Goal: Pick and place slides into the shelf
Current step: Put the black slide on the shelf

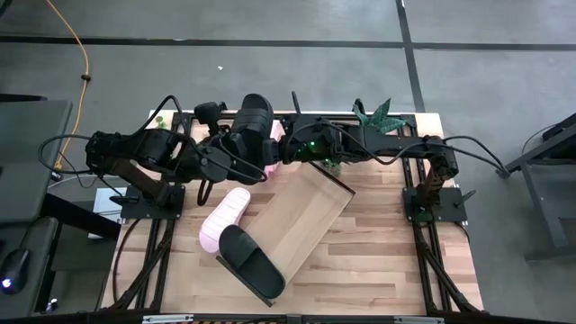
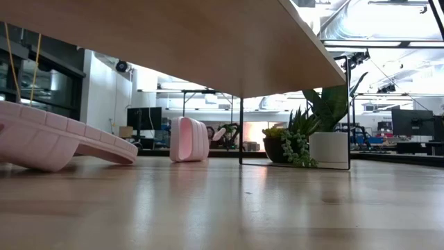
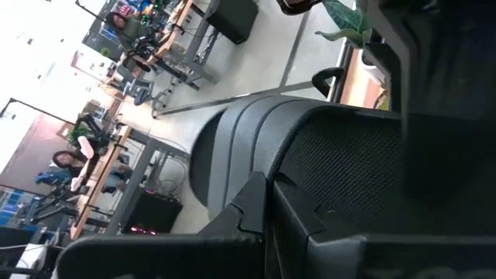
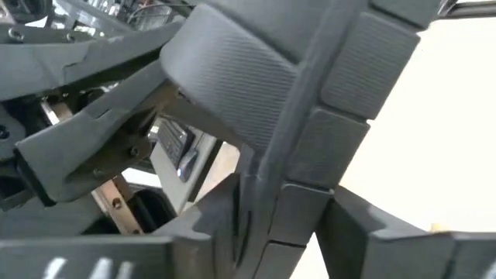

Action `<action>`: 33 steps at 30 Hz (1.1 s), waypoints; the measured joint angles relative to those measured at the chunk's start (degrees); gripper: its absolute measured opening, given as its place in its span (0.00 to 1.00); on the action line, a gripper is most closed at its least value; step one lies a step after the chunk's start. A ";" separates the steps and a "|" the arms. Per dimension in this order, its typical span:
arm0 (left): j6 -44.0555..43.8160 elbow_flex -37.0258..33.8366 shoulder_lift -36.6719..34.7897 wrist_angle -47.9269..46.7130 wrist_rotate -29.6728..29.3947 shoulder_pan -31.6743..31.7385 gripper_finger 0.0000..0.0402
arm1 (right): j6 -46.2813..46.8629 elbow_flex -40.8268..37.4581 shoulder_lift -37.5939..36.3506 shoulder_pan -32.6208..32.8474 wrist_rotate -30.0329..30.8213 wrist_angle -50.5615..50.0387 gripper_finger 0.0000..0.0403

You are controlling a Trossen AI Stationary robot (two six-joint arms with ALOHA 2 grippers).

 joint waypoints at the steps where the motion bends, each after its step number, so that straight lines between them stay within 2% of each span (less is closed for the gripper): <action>1: 0.27 0.00 -0.02 0.01 0.01 -0.01 0.00 | -0.01 0.00 0.00 0.01 0.36 0.01 0.28; 6: 0.84 0.02 -0.07 0.12 2.38 0.01 0.02 | -0.05 0.00 0.00 0.04 1.36 -0.42 0.22; 11: 0.86 0.04 -0.13 0.14 4.19 0.01 0.15 | -0.46 0.00 0.00 0.07 4.87 -0.45 0.20; 18: 1.01 0.12 -0.66 0.65 0.21 -0.05 0.34 | -0.46 0.00 -0.04 0.02 8.84 -4.80 0.20; 25: 0.50 5.73 -1.12 0.09 0.17 -0.05 0.38 | -3.04 0.00 -2.32 -0.32 10.21 -10.37 0.20; 29: -0.58 9.99 -1.86 -0.45 0.10 -0.05 0.36 | -3.62 0.00 -4.78 -0.02 7.34 -17.66 0.19; 33: -1.87 13.71 -2.87 -1.04 1.34 -0.05 0.34 | -3.64 0.00 -5.97 1.45 -0.31 -23.34 0.19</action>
